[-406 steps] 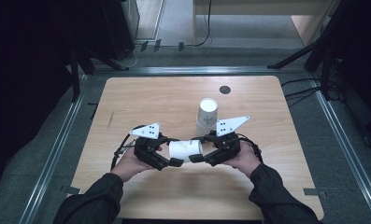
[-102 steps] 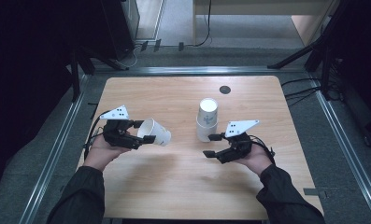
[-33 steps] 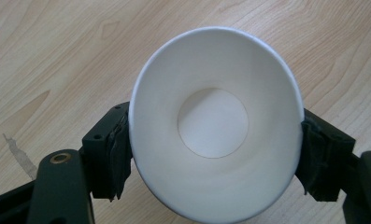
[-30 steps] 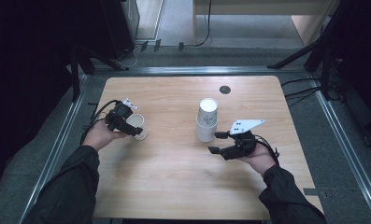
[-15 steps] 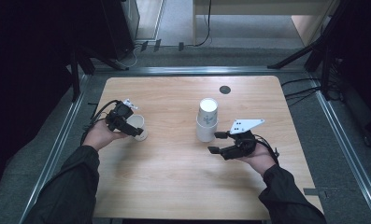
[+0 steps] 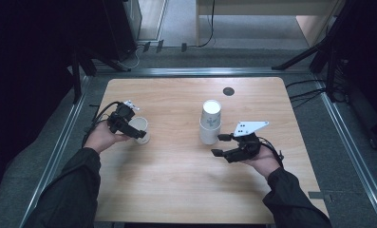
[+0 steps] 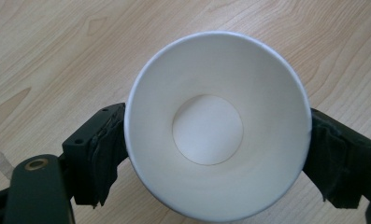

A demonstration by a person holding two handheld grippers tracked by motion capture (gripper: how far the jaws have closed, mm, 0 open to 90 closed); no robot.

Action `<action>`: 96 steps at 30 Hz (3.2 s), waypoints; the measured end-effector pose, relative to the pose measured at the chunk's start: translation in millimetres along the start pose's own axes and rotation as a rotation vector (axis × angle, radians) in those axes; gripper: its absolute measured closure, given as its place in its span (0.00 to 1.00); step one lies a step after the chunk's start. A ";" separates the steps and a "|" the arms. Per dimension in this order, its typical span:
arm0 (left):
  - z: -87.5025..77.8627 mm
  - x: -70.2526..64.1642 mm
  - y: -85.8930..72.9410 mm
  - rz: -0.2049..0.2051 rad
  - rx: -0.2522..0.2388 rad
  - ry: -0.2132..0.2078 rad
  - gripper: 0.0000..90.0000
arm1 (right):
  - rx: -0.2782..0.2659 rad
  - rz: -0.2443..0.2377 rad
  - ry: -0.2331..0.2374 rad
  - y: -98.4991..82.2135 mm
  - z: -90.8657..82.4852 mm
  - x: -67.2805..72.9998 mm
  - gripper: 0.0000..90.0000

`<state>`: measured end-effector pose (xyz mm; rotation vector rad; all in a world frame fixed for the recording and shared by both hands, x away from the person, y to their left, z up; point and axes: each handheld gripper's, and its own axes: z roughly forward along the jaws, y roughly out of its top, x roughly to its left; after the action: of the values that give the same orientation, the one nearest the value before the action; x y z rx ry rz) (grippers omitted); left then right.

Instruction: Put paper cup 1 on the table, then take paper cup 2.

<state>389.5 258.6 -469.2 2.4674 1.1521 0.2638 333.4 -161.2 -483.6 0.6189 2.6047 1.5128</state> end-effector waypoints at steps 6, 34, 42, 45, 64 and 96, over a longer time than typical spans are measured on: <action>-2.3 2.5 -0.1 -0.025 -0.013 -0.040 0.14 | 0.000 -0.001 -0.001 0.1 -0.3 -0.2 0.39; -62.3 -14.9 10.2 -0.017 -0.204 -0.122 0.15 | -0.006 0.021 -0.009 2.9 -6.7 -3.6 0.39; -63.2 -36.3 10.9 -0.020 -0.250 -0.160 0.16 | 0.009 0.019 -0.012 5.1 -11.8 -5.1 0.39; -59.8 -45.4 7.6 -0.017 -0.270 -0.177 0.16 | 0.013 0.034 -0.006 7.3 -17.4 -8.0 0.40; -54.2 -81.3 -8.8 0.003 -0.374 -0.273 0.16 | 0.026 0.068 -0.014 10.1 -30.7 -15.3 0.31; -44.6 -113.2 -27.3 0.072 -0.392 -0.365 0.17 | 0.083 -0.055 0.003 56.2 -38.4 -60.9 0.37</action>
<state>283.1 200.0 -440.9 2.1002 0.7752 0.0463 396.8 -190.9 -424.9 0.5471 2.6750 1.3977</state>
